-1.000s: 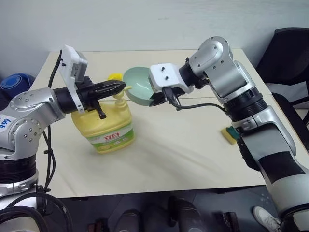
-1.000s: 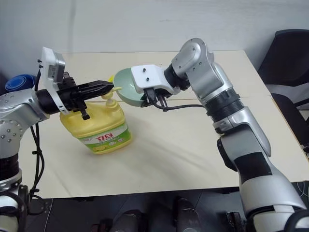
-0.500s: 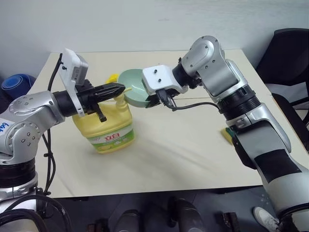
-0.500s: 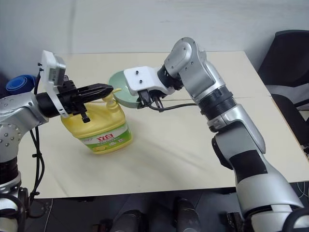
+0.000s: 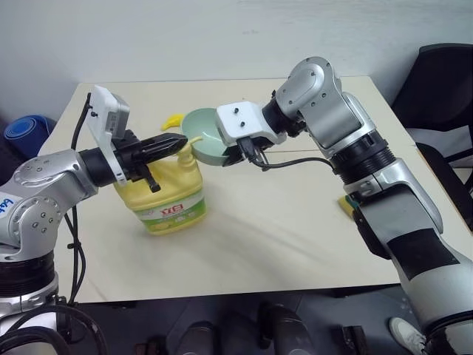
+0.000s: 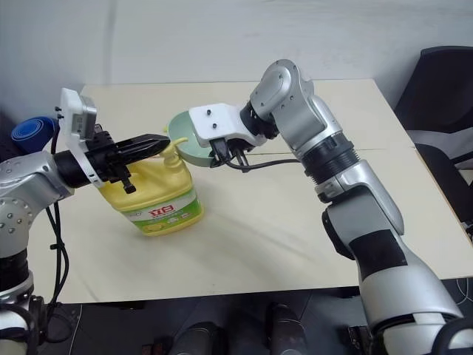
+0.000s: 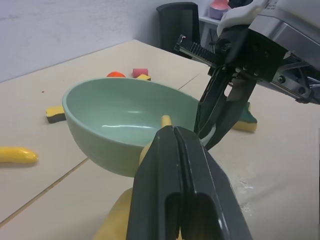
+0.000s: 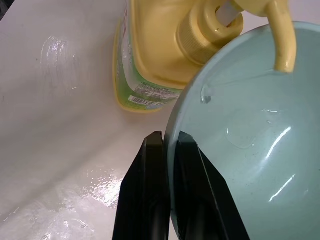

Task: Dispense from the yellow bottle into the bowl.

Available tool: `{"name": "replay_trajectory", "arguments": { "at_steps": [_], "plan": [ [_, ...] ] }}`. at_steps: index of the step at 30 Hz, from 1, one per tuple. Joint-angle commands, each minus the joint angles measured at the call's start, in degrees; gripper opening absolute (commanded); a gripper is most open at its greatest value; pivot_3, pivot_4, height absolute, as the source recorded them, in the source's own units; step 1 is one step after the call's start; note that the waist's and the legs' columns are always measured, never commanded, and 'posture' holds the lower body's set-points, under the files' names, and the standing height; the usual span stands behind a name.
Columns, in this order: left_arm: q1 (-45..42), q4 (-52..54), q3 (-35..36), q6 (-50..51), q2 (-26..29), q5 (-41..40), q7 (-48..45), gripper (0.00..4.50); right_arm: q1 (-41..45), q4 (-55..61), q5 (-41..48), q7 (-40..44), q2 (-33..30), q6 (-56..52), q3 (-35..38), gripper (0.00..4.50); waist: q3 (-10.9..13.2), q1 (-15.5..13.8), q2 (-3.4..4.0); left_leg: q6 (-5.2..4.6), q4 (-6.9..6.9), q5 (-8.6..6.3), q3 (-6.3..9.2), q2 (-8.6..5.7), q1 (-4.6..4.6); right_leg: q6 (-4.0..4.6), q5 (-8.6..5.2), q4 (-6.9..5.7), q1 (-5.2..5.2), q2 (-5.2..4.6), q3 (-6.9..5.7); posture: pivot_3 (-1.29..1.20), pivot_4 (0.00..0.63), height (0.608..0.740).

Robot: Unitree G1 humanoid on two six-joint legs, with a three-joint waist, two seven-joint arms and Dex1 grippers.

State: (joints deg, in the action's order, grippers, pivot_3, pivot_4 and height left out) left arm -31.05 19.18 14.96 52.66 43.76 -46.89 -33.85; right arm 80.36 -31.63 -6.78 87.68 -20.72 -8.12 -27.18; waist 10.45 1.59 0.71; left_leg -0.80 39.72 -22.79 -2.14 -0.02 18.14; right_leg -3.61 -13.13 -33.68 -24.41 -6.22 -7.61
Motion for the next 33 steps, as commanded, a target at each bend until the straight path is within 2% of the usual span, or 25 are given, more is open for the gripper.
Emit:
{"name": "replay_trajectory", "arguments": {
  "at_steps": [1,6,10,15,19,22,25,28,31,33],
  "plan": [
    [3.08,-3.38,-5.44,6.36,-0.59,0.67,0.58,0.03,1.18,2.53,1.31,1.43,0.83,0.18,0.82,0.0,0.0,0.01,0.0,0.0,0.0,0.0,0.0,0.0,0.0,0.0,0.0,0.0,0.0,0.0,0.0,0.0,0.15,0.74],
    [3.02,-2.34,-2.15,4.5,-0.4,-1.53,-0.95,0.03,0.24,3.67,1.91,0.51,0.06,-0.47,2.05,0.0,0.0,0.02,0.0,0.0,0.0,0.0,0.0,0.0,0.0,0.0,0.0,0.0,0.0,0.0,0.0,0.0,0.15,0.74],
    [4.26,-1.42,3.07,-2.77,0.08,-2.24,-5.53,0.03,-1.64,5.55,3.54,0.3,-2.28,-0.93,4.52,0.0,0.01,-0.01,0.01,0.0,0.0,0.0,0.0,0.01,0.1,0.01,0.0,0.01,-0.09,0.0,-0.02,0.0,0.15,0.74],
    [6.19,-2.3,8.89,-12.65,1.26,-1.02,-11.65,0.03,-4.72,5.48,4.17,-0.4,-7.81,-0.35,6.76,0.0,0.15,-0.13,-0.16,-0.01,0.03,0.01,0.09,-0.02,0.31,0.01,0.0,0.13,-0.16,-0.02,-0.12,0.0,0.15,0.74],
    [9.82,-0.66,12.67,-12.12,3.11,-5.16,-16.14,0.03,-8.48,5.4,3.95,-0.9,-12.65,0.17,7.96,0.0,0.16,0.02,-0.18,-0.01,-0.06,0.0,0.07,0.0,0.33,0.01,0.0,0.22,-0.19,-0.01,-0.14,0.0,0.15,0.74],
    [18.19,3.53,16.58,-10.35,4.95,-8.39,-20.5,0.03,-14.77,7.59,3.41,-0.91,-17.22,-0.19,8.05,0.0,0.17,0.06,-0.18,-0.01,-0.14,0.01,0.05,0.03,0.31,0.01,0.0,0.28,-0.19,0.0,-0.14,0.0,0.15,0.74],
    [22.9,6.02,18.23,-11.78,4.29,-9.07,-20.91,0.03,-19.94,10.54,3.1,-0.87,-19.87,-1.09,7.67,0.0,0.21,-0.01,-0.18,-0.01,-0.17,0.0,0.03,0.03,0.29,0.01,-0.01,0.31,-0.18,-0.01,-0.13,0.0,0.15,0.74],
    [32.46,12.5,19.25,-14.58,1.3,-8.4,-22.68,0.03,-25.72,10.46,0.13,-9.94,-20.19,-0.22,9.28,0.0,0.22,0.11,-0.14,0.01,-0.14,0.02,0.02,0.04,0.25,0.01,-0.01,0.24,-0.16,-0.01,-0.12,0.0,0.15,0.74],
    [41.65,15.28,17.74,-19.49,-1.92,-3.06,-23.72,0.03,-29.95,8.18,-1.3,-12.8,-21.84,2.0,9.29,0.0,0.25,0.0,-0.11,0.05,-0.22,0.0,-0.07,0.05,0.18,0.03,-0.02,0.25,-0.17,-0.01,-0.02,0.0,0.15,0.74],
    [46.08,14.07,14.46,-25.41,-3.54,3.65,-25.17,0.03,-32.15,5.91,-2.32,-13.42,-22.9,4.33,8.55,0.0,0.25,-0.22,-0.09,0.05,-0.22,0.0,-0.07,0.07,0.18,0.07,-0.04,0.28,-0.19,0.02,-0.05,0.0,0.15,0.74]
  ]
}}
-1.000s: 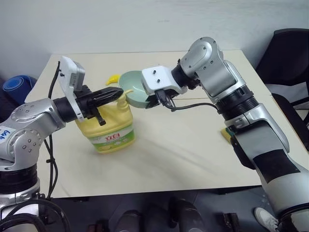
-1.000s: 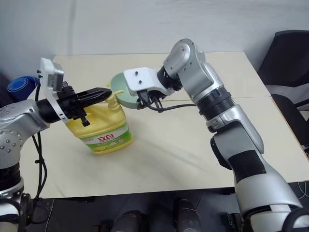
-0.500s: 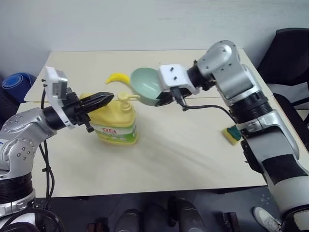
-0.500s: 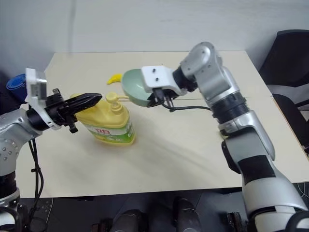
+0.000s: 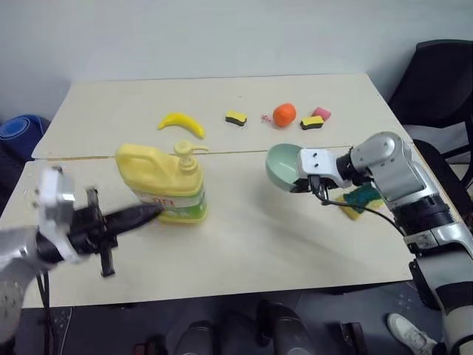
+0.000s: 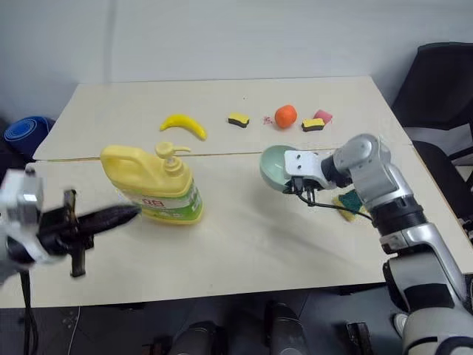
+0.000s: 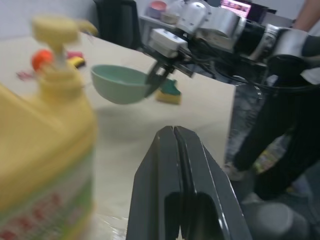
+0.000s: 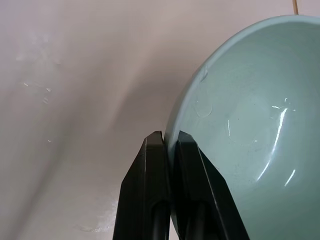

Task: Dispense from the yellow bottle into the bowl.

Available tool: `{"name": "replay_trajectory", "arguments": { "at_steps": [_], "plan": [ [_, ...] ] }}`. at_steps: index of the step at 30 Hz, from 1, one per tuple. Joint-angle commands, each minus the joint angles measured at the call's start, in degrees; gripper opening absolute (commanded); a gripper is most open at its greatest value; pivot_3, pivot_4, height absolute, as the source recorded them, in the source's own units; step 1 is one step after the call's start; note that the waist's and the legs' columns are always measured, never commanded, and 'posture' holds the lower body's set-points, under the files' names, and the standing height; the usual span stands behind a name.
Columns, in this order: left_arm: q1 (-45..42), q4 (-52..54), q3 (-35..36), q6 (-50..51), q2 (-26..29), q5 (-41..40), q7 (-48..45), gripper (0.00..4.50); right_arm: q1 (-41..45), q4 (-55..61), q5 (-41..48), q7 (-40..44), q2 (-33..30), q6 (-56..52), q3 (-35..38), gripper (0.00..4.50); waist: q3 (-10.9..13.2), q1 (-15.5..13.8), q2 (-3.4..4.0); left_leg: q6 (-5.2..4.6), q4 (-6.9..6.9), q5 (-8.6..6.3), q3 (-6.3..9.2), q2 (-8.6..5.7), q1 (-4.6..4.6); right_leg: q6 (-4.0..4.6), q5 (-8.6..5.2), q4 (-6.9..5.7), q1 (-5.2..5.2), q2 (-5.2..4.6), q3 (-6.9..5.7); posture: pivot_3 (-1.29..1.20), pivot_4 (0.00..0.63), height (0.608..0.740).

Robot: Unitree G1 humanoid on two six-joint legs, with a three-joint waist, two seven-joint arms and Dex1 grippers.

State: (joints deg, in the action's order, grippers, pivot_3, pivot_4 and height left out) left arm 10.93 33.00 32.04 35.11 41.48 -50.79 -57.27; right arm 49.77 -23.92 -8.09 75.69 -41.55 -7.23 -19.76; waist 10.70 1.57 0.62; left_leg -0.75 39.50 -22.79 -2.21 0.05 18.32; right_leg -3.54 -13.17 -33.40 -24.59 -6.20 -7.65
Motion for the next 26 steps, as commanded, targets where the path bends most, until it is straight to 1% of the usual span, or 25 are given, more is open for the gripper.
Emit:
{"name": "replay_trajectory", "arguments": {
  "at_steps": [1,3,4,6,8,9,10,11,12,13,14,15,17,18,19,20,22,24,26],
  "plan": [
    [5.54,-0.57,-4.04,-10.44,-1.51,10.26,-2.6,0.03,-2.09,-2.71,-1.42,-1.66,-2.29,4.44,0.85,0.0,0.0,-0.34,0.01,0.0,0.01,0.01,0.02,-0.01,-0.01,0.02,-0.01,0.17,0.04,-0.01,-0.04,0.0,0.15,0.74],
    [6.49,-2.76,-6.28,-15.96,-2.19,15.01,-3.23,0.03,-2.54,-4.47,-1.52,-2.38,-2.0,6.69,1.07,0.0,0.01,-0.54,0.02,-0.05,0.02,0.03,0.01,-0.05,0.01,0.01,-0.01,0.29,0.05,-0.02,-0.04,0.0,0.15,0.74],
    [6.45,-5.1,-7.95,-19.13,-3.1,17.66,-3.17,0.01,-2.99,-5.89,-1.3,-3.07,-1.55,8.44,1.43,0.26,0.02,-0.56,0.03,-0.07,0.04,0.03,-0.01,-0.06,0.02,0.01,0.0,0.26,0.04,-0.02,-0.03,0.0,0.15,0.74],
    [6.22,-8.34,-10.01,-22.22,-4.45,19.94,-2.96,0.0,-3.67,-7.76,-0.93,-4.14,-1.12,10.12,2.07,0.85,0.0,-0.47,0.05,-0.1,0.04,0.03,-0.03,-0.05,-0.01,0.01,0.0,0.22,0.04,-0.03,-0.01,0.0,0.15,0.74],
    [4.72,-11.51,-10.08,-23.96,-6.23,20.88,-0.44,0.0,-5.22,-7.0,0.94,-4.01,-1.94,13.44,3.54,1.45,0.0,-0.48,0.04,-0.12,0.02,0.03,-0.03,-0.02,-0.01,0.01,0.0,0.22,0.04,-0.02,-0.03,0.0,0.15,0.74],
    [4.03,-12.77,-9.83,-25.21,-6.91,21.98,1.08,0.0,-6.34,-5.42,2.14,-2.98,-2.89,15.84,4.25,1.84,0.0,-0.58,0.04,-0.13,0.02,0.02,-0.02,-0.02,0.02,0.02,0.0,0.2,0.01,-0.02,-0.04,0.0,0.15,0.74],
    [3.63,-13.21,-9.17,-26.06,-7.92,21.3,1.76,0.19,-7.72,-3.28,4.06,-2.72,-3.23,17.33,5.84,2.25,0.0,-0.63,0.04,-0.14,0.01,0.02,0.01,0.01,0.04,0.01,0.0,0.12,0.02,-0.02,-0.08,0.0,0.15,0.74],
    [3.91,-13.14,-9.12,-25.92,-7.95,21.19,1.99,0.39,-9.15,-0.88,6.29,-2.53,-3.26,16.68,7.58,2.55,0.0,-0.84,0.04,-0.16,0.01,0.01,0.01,0.02,0.04,0.01,0.0,0.03,0.02,-0.02,-0.09,0.0,0.15,0.74],
    [4.63,-13.39,-9.29,-27.59,-8.09,22.53,2.05,0.55,-12.81,3.79,11.03,-2.29,-3.12,17.66,10.88,2.88,0.0,-1.0,0.03,-0.17,0.01,0.01,0.01,0.02,0.07,0.0,0.0,0.03,0.01,-0.03,-0.11,0.0,0.15,0.74],
    [5.33,-13.81,-9.3,-29.55,-8.55,24.13,2.78,0.88,-16.85,8.31,15.8,-2.57,-2.62,17.3,14.35,3.28,0.0,-1.27,0.03,-0.21,0.01,-0.02,0.0,0.04,0.06,-0.01,0.01,0.04,0.01,-0.02,-0.1,0.0,0.15,0.74],
    [5.91,-14.31,-9.35,-31.07,-8.89,25.45,3.52,1.15,-20.78,12.14,19.81,-3.2,-2.13,16.67,17.49,3.54,0.0,-1.44,0.04,-0.23,0.01,-0.04,0.01,0.05,0.06,-0.02,0.02,0.06,0.03,-0.03,-0.11,0.0,0.15,0.74],
    [6.47,-14.95,-9.22,-32.87,-9.39,26.7,4.3,1.45,-25.11,16.04,24.83,-2.47,-1.86,13.59,20.08,3.89,-0.01,-1.74,0.03,-0.24,-0.01,-0.05,0.02,0.05,0.04,-0.02,0.02,0.09,0.06,-0.03,-0.12,0.0,0.15,0.74],
    [7.06,-16.14,-9.11,-36.09,-10.05,28.47,5.36,2.03,-31.54,21.26,30.76,-2.35,-1.16,10.15,23.42,4.5,-0.01,-2.14,0.02,-0.3,-0.02,-0.11,0.03,0.06,0.01,-0.05,0.04,0.18,0.15,-0.03,-0.12,0.0,0.15,0.74],
    [7.47,-17.61,-8.93,-39.72,-10.79,30.93,6.83,2.45,-36.49,22.2,31.94,-2.42,-0.73,10.97,24.9,4.5,-0.01,-2.21,0.0,-0.37,-0.01,-0.15,0.0,0.05,-0.01,-0.09,0.06,0.45,0.18,-0.05,-0.1,0.0,0.15,0.74],
    [7.73,-18.69,-8.85,-42.32,-11.29,32.62,7.89,2.63,-39.79,22.65,32.34,-2.7,-0.46,11.92,25.84,4.5,-0.01,-2.36,0.01,-0.41,0.03,-0.19,-0.01,0.05,-0.01,-0.11,0.07,0.45,0.18,-0.06,-0.07,0.0,0.15,0.74],
    [8.44,-20.2,-9.24,-43.62,-11.46,34.4,8.88,2.92,-42.8,21.99,34.28,-2.31,0.77,12.9,27.57,4.5,-0.02,-2.71,-0.01,-0.47,0.04,-0.26,-0.03,0.04,-0.01,-0.11,0.08,0.45,0.18,-0.11,-0.05,0.0,0.15,0.74],
    [9.12,-22.63,-9.92,-46.18,-11.56,36.33,9.66,2.92,-45.55,20.14,35.33,-2.39,2.32,15.41,29.48,4.5,-0.03,-2.97,-0.02,-0.52,0.04,-0.39,-0.04,0.04,-0.07,-0.1,0.07,0.44,0.2,-0.13,-0.02,0.0,0.15,0.74],
    [9.05,-24.73,-9.93,-48.23,-11.55,37.65,11.02,2.92,-47.3,16.35,32.99,-2.47,3.25,22.49,30.78,4.5,0.0,-2.9,0.04,-0.58,0.04,-0.41,-0.13,0.03,-0.07,-0.1,0.07,0.41,0.15,-0.13,0.06,0.0,0.15,0.74],
    [9.02,-25.34,-10.08,-46.42,-11.35,36.23,11.26,2.92,-47.65,14.74,32.02,-3.2,3.75,26.06,31.27,4.5,0.0,-2.88,0.03,-0.61,0.04,-0.41,-0.2,0.03,-0.08,-0.1,0.07,0.38,0.13,-0.13,0.08,0.0,0.15,0.74]
  ]
}}
